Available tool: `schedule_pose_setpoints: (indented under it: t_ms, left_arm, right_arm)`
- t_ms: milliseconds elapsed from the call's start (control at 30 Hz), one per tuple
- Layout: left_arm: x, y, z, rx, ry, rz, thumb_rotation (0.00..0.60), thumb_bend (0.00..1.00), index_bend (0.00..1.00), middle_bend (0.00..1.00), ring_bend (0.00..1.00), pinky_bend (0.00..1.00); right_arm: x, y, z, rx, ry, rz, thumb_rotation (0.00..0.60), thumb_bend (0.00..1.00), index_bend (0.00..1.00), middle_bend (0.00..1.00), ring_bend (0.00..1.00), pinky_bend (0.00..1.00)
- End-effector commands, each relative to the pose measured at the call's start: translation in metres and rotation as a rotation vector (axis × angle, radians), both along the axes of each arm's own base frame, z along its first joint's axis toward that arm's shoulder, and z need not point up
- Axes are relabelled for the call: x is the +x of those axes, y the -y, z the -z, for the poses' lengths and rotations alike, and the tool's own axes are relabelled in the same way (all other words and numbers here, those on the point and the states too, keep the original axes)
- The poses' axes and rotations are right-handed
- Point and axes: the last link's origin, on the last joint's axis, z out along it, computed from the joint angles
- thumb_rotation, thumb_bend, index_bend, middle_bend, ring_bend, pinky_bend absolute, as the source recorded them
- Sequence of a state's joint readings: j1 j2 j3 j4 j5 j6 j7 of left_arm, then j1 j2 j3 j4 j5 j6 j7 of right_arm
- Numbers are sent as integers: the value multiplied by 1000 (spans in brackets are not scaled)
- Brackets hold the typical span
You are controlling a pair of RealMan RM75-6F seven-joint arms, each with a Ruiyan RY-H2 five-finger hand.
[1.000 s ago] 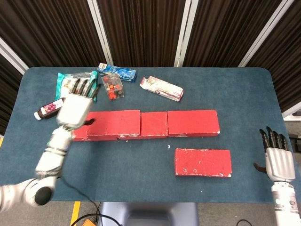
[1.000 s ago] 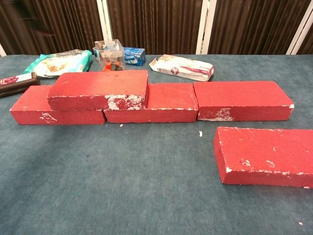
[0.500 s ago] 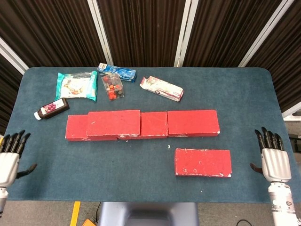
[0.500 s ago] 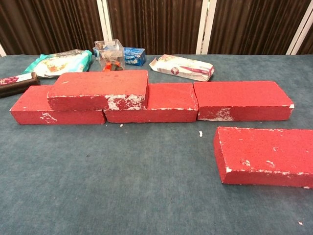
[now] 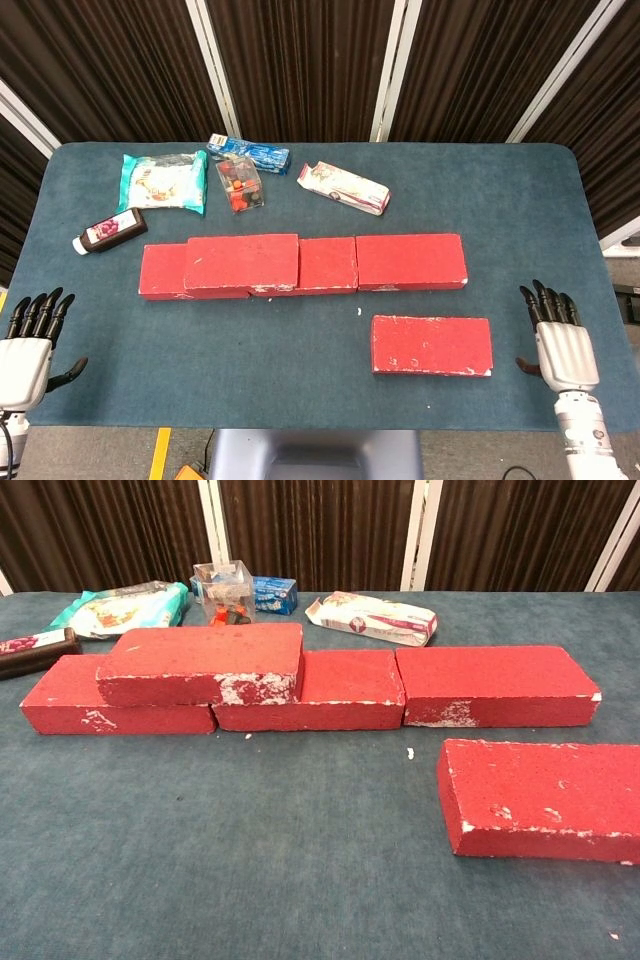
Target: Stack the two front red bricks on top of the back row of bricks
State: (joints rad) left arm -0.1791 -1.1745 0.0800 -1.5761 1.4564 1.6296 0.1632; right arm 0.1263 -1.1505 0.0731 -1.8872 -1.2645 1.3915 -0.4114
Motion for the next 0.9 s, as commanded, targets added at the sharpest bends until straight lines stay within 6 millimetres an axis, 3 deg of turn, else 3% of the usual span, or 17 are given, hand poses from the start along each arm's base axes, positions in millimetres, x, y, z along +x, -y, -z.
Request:
schedule_pose_setpoints:
  t_ms: [33,367,667,900]
  left_arm:
    - [-1,0,1,-4,-4,-10,600,194,0,0,0,0]
    - [-6,-5,1,-1,-2,-63,600,197,0,0,0,0]
    - [-10,-8,1,-4,-3,-94,600,197,0,0,0,0]
    - [-9,-8,3,-14,-4,-101,600,200,0,0,0,0]
  right_arm:
    - [13,1,4,34,-13,15,600,0,76,0,0,0]
    - [48,6,41,246,-101,19,600,0,59,0,0,0]
    - [60,18,64,312,-86,24,600,0,55,0,0,0]
    - [63,25,70,342,-80,38,600,0,54,0,0,0]
